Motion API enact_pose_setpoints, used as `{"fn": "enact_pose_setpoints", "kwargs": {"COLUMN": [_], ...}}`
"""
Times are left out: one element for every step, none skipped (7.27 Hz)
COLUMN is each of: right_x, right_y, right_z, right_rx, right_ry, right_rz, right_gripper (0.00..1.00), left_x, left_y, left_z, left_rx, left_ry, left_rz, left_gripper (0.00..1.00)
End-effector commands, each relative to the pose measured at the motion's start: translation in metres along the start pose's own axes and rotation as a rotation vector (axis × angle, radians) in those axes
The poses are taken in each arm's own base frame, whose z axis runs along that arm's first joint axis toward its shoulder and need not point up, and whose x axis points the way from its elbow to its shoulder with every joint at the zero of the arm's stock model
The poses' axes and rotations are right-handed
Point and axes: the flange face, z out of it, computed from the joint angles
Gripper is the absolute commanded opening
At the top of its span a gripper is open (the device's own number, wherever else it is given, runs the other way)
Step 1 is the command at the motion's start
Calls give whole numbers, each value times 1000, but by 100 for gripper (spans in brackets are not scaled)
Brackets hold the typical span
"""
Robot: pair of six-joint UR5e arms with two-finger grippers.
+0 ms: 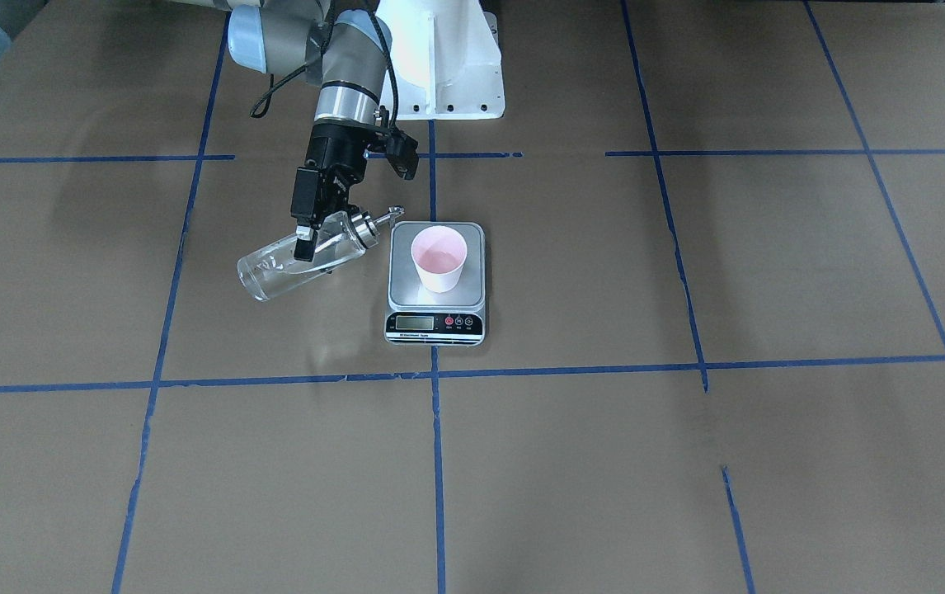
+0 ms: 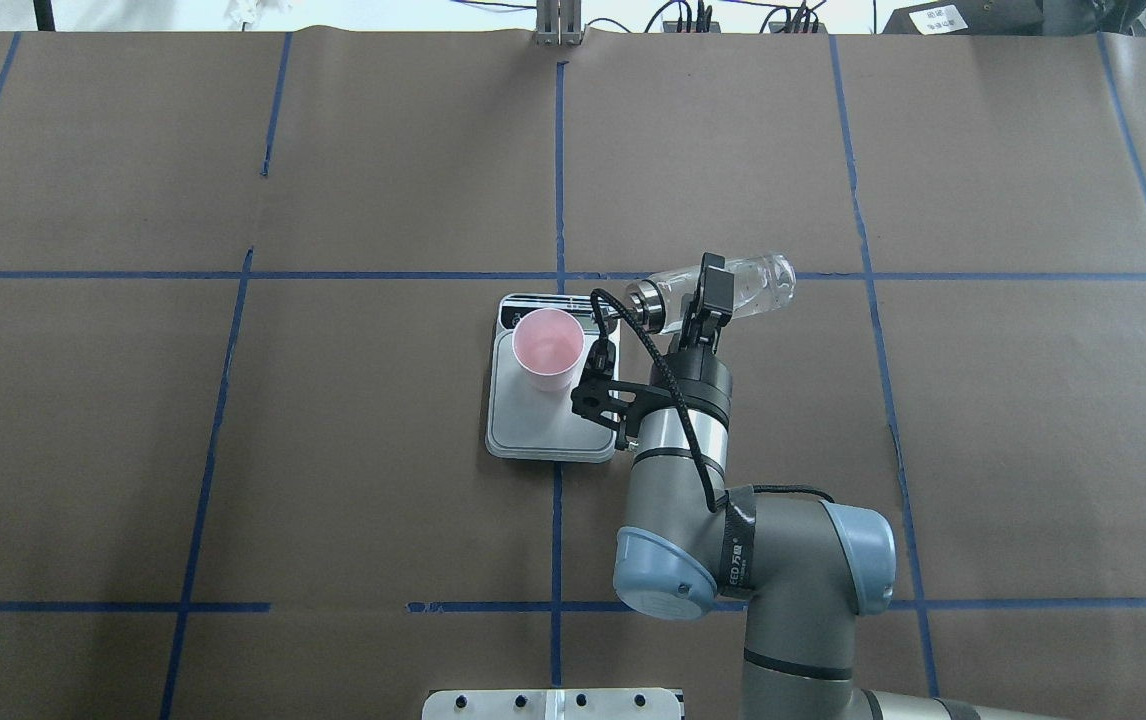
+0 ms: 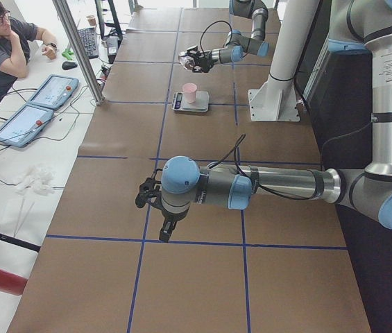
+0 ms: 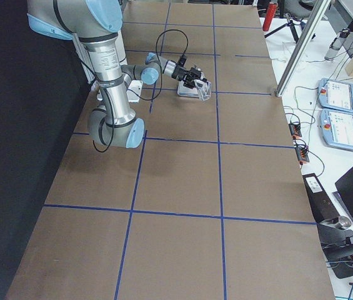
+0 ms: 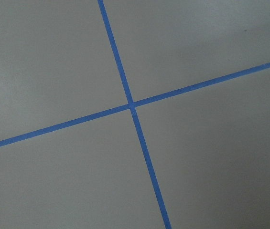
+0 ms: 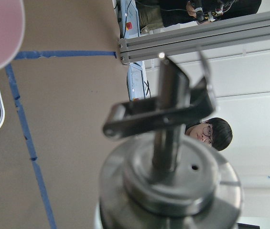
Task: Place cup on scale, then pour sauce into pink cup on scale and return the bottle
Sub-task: 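Tilt the bottle spout down over the pink cup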
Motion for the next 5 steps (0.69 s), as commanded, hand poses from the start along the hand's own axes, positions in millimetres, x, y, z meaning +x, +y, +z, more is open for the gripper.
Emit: {"fn": "enact_pose_setpoints", "kwargs": {"right_x": [-11,-8,-7,-8,-11], "right_y": [-7,-11,-12,-12,-11], "right_z": [5,3,3,5,7], "right_rx": [-4,0,1,-1,-3], "right_ry": [24,34,35,50,61], "right_rz": [-79,-122,-164,-198,-231], "right_gripper": [0,0,0,0,0], "left_x": [2,2,2,1,1], "left_y": [3,3,3,4,4], "left_z": [-1,-1,-1,-1,-1], "left_rx": [1,1,1,0,1], "left_ry": [0,0,0,0,0], "left_rz": [1,1,1,0,-1], "left_gripper": [100,100,100,100,100]}}
